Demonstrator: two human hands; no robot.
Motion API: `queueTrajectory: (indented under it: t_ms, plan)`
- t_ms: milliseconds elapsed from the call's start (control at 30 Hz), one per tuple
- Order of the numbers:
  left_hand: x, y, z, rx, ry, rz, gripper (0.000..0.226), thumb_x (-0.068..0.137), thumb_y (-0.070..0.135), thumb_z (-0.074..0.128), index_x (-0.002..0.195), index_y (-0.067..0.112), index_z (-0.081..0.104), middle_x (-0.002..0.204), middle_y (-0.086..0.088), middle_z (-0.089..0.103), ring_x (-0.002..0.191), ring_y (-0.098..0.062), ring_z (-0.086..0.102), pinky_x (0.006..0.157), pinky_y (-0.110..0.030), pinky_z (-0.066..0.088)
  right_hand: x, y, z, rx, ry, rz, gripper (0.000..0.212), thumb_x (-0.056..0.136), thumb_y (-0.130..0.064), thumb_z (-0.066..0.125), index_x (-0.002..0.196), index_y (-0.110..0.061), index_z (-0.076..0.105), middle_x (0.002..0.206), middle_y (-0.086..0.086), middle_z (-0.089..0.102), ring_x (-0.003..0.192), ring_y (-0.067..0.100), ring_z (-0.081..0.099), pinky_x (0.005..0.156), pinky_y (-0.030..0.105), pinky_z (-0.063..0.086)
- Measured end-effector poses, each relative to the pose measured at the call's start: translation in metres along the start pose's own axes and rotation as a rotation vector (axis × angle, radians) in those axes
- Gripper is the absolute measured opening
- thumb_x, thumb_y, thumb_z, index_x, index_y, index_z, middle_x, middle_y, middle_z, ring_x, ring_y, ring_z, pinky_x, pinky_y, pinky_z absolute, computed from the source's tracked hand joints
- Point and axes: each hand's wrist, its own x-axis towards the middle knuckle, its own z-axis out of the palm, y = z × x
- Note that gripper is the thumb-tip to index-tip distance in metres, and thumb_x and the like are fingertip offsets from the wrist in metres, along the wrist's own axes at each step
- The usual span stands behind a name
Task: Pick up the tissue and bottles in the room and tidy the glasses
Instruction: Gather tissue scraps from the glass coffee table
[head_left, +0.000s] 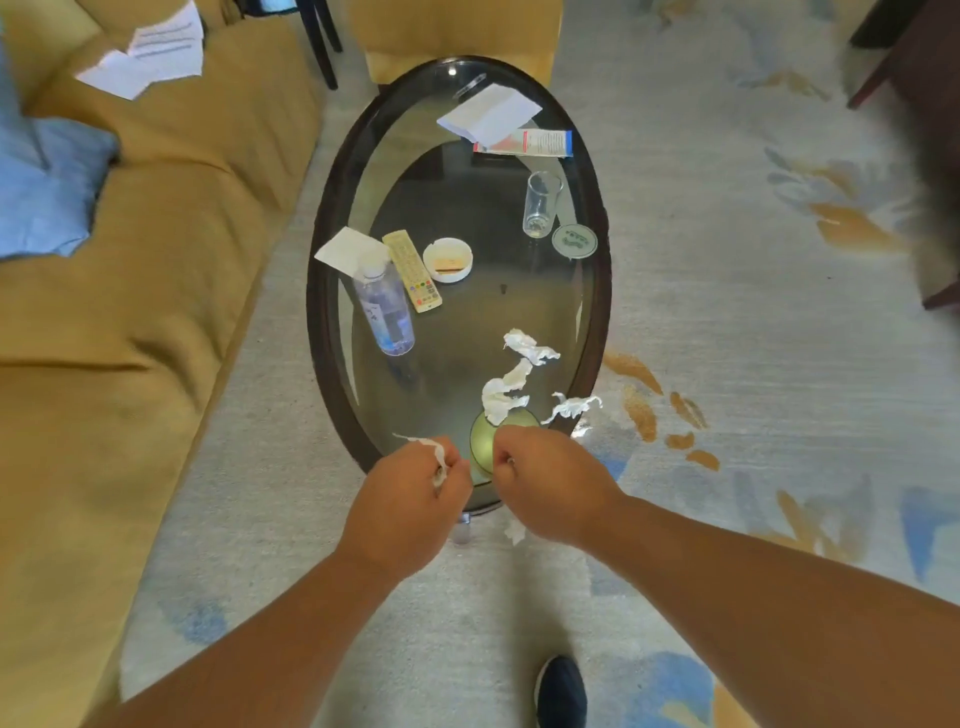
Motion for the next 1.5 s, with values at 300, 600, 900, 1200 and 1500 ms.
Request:
queueTrajectory:
  t_ms: [300,600,900,1200,1500]
  plan:
    - [0.041,0.033,0.04,0.036,0.02,-0.063,0.023,0.093,0.024,0.046,0.071,0.019,0.053,0.059,0.0,0.058,0.058,-0.012,0.057,0.056,-0.031,0.046,0.017,0.065,-0.036,0.016,-0.016,0.021,0.015,0.088,-0.015,0.038,0.077,-0.017,0.048,0.072,-0.001,0.051,0.066,0.019,0.045,0.056,0.033,0.036]
    - [0.096,0.011,0.06,0.109,-0.018,-0.033,0.023,0.097,0.018,0.043,0.087,0.011,0.063,0.083,-0.005,0.06,0.076,-0.015,0.059,0.075,-0.036,0.053,0.062,0.1,-0.036,0.002,0.057,0.072,0.012,0.09,-0.03,0.049,0.093,-0.018,0.053,0.095,-0.001,0.049,0.076,0.016,0.054,0.07,0.032,0.049]
    - [0.164,-0.022,0.099,0.254,-0.182,-0.133,0.047,0.089,0.043,0.055,0.131,0.037,0.035,0.123,0.008,0.035,0.093,-0.019,0.058,0.076,-0.029,0.047,0.126,0.145,-0.028,-0.123,0.038,0.146,0.039,0.086,-0.03,0.058,0.122,-0.02,0.046,0.12,0.002,0.041,0.108,0.021,0.043,0.087,0.03,0.046]
    - [0.201,-0.066,0.161,0.408,-0.291,-0.138,0.056,0.086,0.042,0.061,0.133,0.042,0.03,0.125,0.0,0.03,0.079,-0.024,0.059,0.071,-0.038,0.056,0.158,0.198,0.032,-0.256,-0.101,0.115,0.049,0.084,-0.034,0.061,0.127,-0.026,0.041,0.127,0.007,0.035,0.112,0.029,0.037,0.085,0.038,0.049]
    - [0.202,-0.066,0.164,0.319,-0.246,-0.256,0.009,0.089,0.027,0.057,0.092,0.022,0.05,0.099,0.003,0.043,0.066,-0.017,0.052,0.06,-0.028,0.043,0.179,0.204,0.027,-0.178,-0.093,0.049,0.024,0.085,0.002,0.05,0.09,-0.02,0.043,0.1,0.004,0.043,0.089,0.02,0.04,0.07,0.029,0.041]
